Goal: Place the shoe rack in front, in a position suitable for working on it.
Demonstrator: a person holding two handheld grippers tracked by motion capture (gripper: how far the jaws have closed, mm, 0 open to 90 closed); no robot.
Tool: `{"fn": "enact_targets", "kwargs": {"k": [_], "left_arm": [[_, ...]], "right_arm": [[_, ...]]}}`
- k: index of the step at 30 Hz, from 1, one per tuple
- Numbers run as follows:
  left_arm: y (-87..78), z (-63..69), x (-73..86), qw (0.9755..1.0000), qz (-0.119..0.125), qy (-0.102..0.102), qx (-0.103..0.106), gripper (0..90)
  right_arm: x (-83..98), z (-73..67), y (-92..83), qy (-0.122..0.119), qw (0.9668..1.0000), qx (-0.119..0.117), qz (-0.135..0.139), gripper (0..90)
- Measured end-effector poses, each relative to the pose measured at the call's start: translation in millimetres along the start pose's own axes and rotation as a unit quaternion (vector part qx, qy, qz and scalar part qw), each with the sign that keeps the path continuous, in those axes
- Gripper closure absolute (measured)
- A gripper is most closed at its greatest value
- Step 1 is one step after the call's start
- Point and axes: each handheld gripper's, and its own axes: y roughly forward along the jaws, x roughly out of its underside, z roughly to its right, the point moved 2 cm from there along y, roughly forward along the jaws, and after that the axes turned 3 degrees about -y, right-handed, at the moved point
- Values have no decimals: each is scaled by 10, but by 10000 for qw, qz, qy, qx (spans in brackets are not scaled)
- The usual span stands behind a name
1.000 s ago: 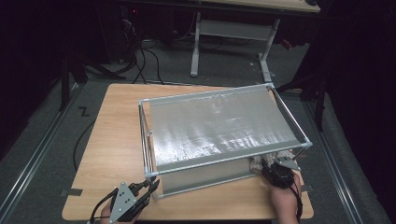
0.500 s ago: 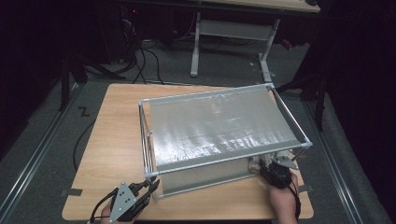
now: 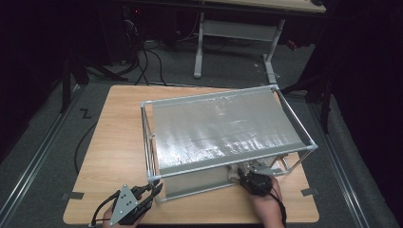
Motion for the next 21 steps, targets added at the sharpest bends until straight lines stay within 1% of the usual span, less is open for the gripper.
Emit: {"fn": "enact_targets", "kwargs": {"k": [3,4,8,9,11,14,17,18,19,21], "left_arm": [[1,1,0,10000,-4,29,-8,784],[3,2,0,10000,-6,26,-11,784],[3,1,-1,10000,-17,23,-9,785],[3,1,-1,10000,-19,24,-8,786],[4,0,-1,10000,-16,21,-4,785],[8,-1,0,10000,-6,11,5,786],[7,0,0,10000,-15,14,-2,786],[8,0,0,10000,-12,14,-1,786],[9,1,0,10000,-7,14,-2,786],[11,2,0,10000,1,6,-4,786]], "right_arm": [[-45,-207,1,-205,9996,-179,26,524],[-58,-287,-1,-224,9995,-237,19,523],[-116,-549,3,-433,9980,-455,54,524],[-128,-608,6,-506,9977,-451,44,524],[-155,-738,11,-592,9966,-572,82,524],[-206,-930,38,-691,9956,-626,109,525],[-267,-1147,53,-827,9933,-793,123,525],[-287,-1210,66,-904,9921,-852,168,525],[-303,-1267,70,-989,9915,-841,132,525],[-337,-1403,79,-1126,9891,-940,158,527]]}}
